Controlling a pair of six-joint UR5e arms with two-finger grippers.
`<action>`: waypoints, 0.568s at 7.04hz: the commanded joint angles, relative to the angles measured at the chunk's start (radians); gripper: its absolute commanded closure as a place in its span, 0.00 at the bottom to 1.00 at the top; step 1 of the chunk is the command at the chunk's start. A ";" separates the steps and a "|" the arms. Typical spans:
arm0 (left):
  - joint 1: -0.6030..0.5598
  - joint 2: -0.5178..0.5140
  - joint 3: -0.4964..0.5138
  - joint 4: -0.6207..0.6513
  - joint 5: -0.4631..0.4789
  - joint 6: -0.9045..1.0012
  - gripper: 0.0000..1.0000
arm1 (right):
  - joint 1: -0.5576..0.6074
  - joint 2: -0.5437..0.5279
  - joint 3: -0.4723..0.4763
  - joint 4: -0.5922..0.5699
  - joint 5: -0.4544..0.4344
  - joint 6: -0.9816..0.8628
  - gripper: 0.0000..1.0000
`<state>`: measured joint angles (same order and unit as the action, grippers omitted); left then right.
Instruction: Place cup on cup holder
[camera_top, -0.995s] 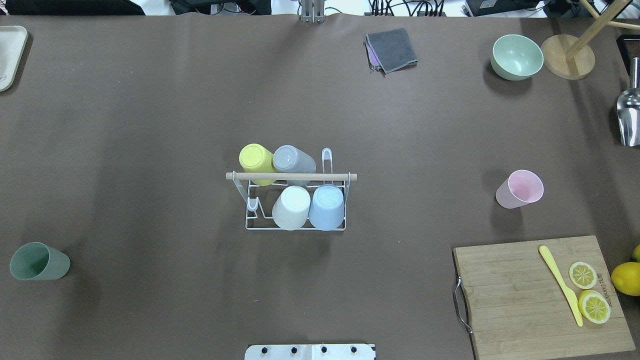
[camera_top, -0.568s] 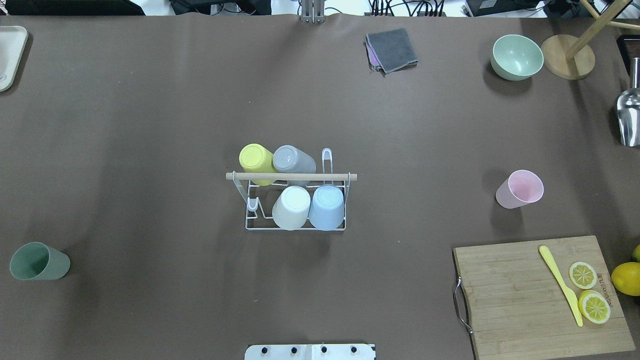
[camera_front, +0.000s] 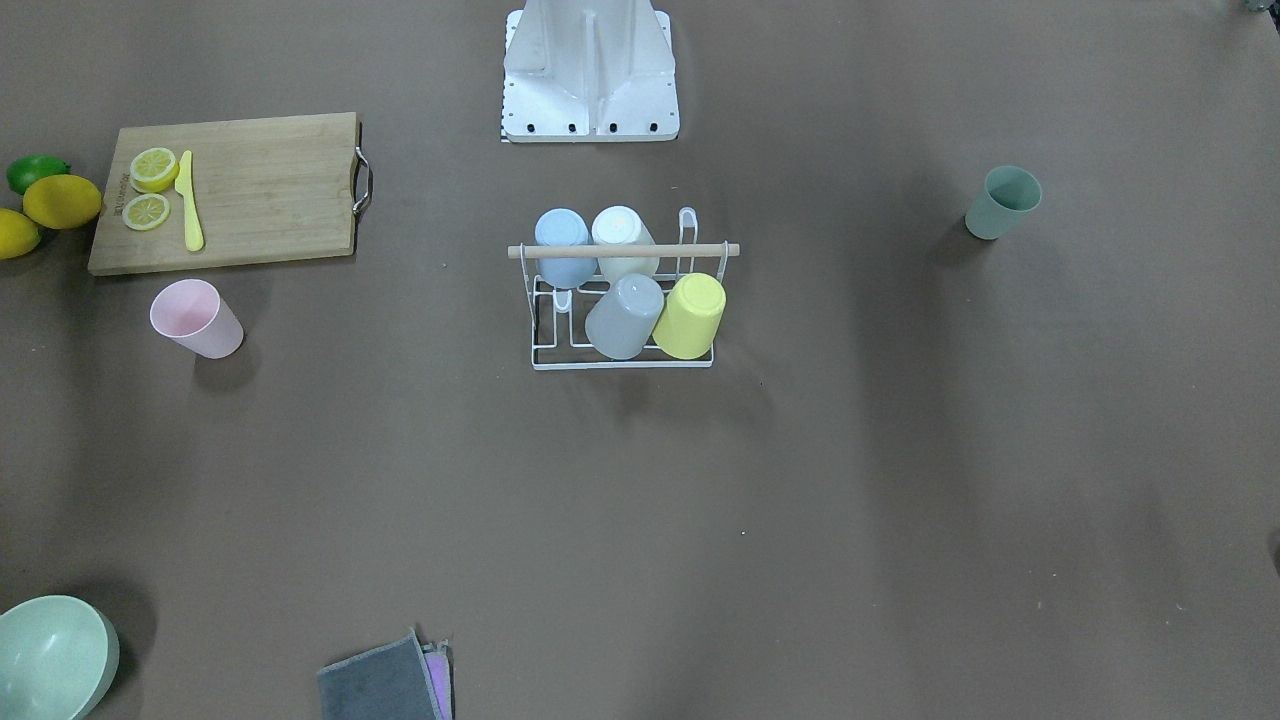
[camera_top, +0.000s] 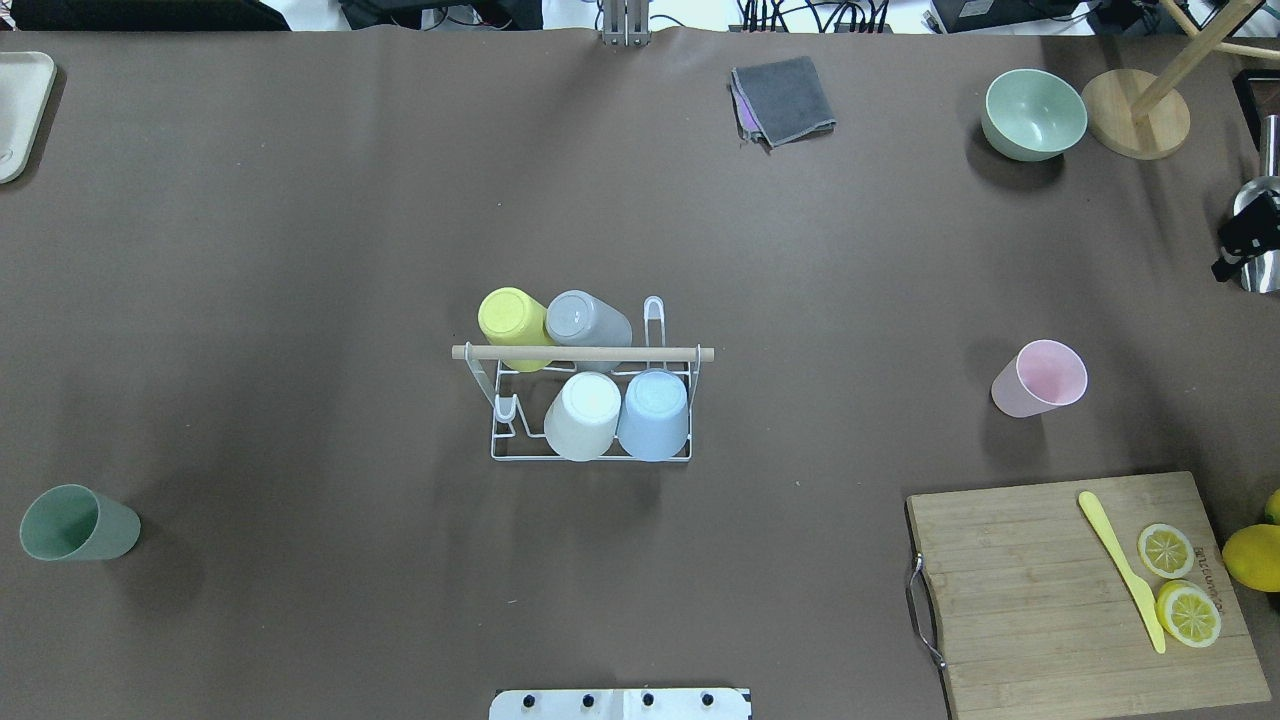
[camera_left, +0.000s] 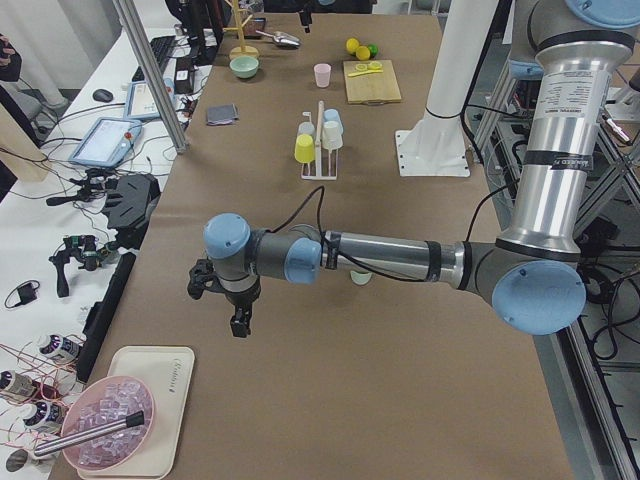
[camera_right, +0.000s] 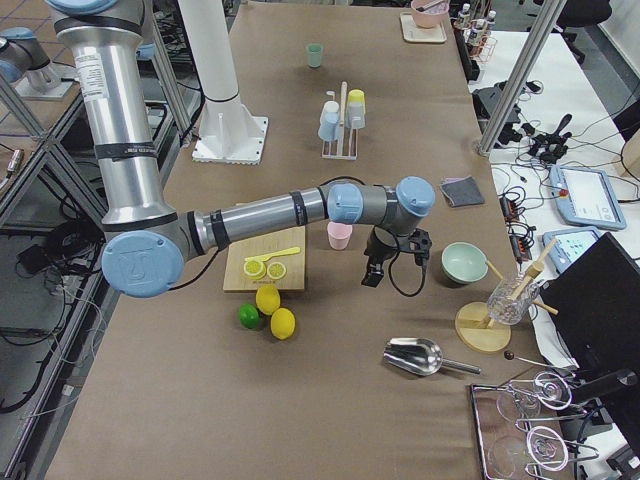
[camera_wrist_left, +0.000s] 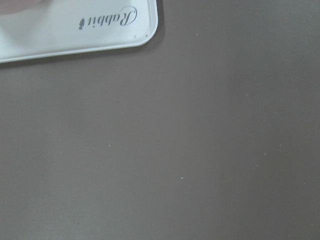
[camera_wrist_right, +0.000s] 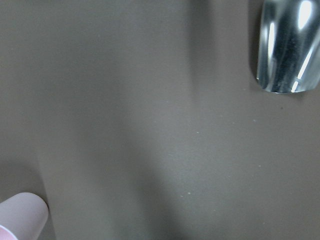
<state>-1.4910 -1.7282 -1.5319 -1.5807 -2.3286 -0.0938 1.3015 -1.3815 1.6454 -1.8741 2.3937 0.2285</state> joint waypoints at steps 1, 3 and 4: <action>0.003 -0.101 0.019 0.112 0.000 -0.004 0.02 | -0.056 0.109 -0.067 -0.095 0.038 0.000 0.05; 0.008 -0.203 0.080 0.182 0.000 -0.004 0.02 | -0.076 0.215 -0.212 -0.129 0.102 -0.014 0.05; 0.009 -0.259 0.128 0.197 0.000 -0.006 0.02 | -0.120 0.226 -0.226 -0.131 0.105 -0.014 0.05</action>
<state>-1.4839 -1.9220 -1.4538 -1.4084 -2.3286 -0.0985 1.2214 -1.1883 1.4657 -1.9963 2.4793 0.2191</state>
